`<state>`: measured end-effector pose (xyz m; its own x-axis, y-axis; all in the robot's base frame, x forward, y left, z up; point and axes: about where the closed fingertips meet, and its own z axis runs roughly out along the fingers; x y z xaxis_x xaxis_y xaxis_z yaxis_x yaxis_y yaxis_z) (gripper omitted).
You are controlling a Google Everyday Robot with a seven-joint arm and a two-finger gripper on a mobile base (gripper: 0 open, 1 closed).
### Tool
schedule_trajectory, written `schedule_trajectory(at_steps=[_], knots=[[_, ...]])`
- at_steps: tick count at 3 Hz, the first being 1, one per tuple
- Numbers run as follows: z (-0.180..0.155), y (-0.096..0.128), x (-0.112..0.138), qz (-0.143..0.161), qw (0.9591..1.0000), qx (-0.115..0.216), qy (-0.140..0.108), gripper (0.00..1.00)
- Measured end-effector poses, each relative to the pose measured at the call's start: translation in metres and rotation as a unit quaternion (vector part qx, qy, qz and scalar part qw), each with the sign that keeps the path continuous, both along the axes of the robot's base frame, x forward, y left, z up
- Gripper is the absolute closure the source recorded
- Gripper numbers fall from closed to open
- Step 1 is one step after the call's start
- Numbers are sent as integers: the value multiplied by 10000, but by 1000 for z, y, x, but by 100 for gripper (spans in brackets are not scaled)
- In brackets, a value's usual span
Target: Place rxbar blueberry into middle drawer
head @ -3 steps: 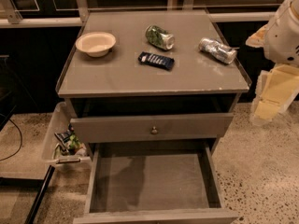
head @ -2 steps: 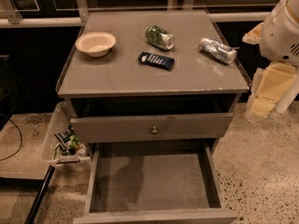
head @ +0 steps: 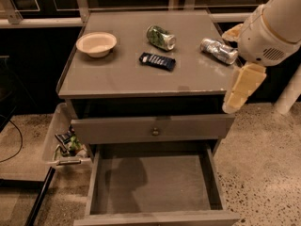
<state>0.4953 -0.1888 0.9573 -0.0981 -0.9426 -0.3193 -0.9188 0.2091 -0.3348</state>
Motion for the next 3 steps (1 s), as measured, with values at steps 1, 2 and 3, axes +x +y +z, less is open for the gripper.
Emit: schedule_trajectory(at_steps=[1, 2, 3], knots=[[-22, 12, 27, 220, 9993, 304, -11, 0], [-22, 12, 27, 220, 9993, 304, -11, 0], [-26, 24, 38, 82, 9968, 795, -14, 0]])
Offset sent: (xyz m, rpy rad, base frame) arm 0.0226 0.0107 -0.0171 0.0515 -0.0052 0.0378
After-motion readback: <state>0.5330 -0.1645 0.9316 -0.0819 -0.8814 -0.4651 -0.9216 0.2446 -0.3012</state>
